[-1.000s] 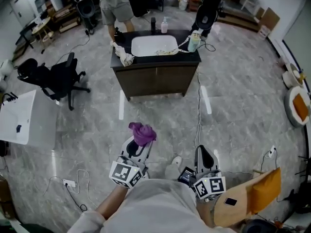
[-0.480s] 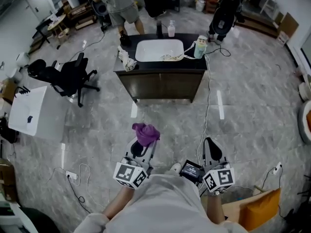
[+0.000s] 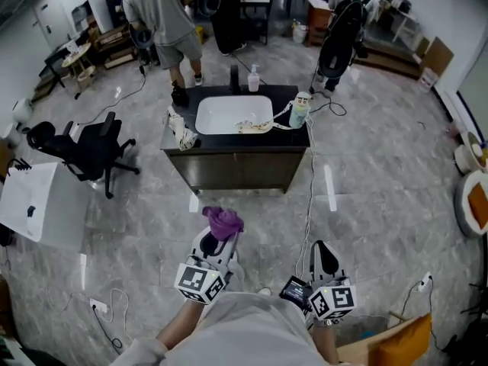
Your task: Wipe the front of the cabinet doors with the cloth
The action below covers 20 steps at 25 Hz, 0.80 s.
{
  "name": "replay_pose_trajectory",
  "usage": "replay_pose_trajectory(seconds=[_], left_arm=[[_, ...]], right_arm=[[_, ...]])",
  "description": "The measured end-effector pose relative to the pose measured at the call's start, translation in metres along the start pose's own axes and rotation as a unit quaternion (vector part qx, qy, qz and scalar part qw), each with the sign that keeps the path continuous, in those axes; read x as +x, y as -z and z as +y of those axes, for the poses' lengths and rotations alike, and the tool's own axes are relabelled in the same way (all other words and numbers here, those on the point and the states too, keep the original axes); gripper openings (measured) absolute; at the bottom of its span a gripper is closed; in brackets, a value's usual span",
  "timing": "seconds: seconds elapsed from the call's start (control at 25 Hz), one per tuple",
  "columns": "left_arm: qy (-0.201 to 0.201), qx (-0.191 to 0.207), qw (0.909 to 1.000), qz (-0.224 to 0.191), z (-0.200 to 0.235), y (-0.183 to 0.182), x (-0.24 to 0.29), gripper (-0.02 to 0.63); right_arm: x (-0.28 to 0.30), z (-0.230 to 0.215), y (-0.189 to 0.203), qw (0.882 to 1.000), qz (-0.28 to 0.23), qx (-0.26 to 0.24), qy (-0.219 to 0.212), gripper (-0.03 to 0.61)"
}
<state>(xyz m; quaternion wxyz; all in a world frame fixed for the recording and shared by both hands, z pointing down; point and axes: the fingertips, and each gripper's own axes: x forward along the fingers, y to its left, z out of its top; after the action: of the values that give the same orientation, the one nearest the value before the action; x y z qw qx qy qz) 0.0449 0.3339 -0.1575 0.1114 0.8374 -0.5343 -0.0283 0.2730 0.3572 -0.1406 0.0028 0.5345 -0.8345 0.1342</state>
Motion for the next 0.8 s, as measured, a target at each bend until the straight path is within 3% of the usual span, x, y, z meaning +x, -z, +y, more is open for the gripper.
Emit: replay_pose_trajectory(seconds=[0.2, 0.48, 0.8], left_arm=[[0.074, -0.006, 0.9964, 0.041, 0.024, 0.011, 0.075, 0.137], [0.179, 0.01, 0.9831, 0.033, 0.047, -0.004, 0.183, 0.137], [0.183, 0.017, 0.9777, 0.101, 0.053, 0.051, 0.263, 0.137]], right_arm=[[0.041, -0.019, -0.013, 0.998, -0.001, 0.009, 0.067, 0.029], [0.106, -0.057, -0.035, 0.991, 0.023, -0.057, 0.117, 0.029], [0.145, -0.124, -0.021, 0.989, 0.06, -0.048, 0.125, 0.029]])
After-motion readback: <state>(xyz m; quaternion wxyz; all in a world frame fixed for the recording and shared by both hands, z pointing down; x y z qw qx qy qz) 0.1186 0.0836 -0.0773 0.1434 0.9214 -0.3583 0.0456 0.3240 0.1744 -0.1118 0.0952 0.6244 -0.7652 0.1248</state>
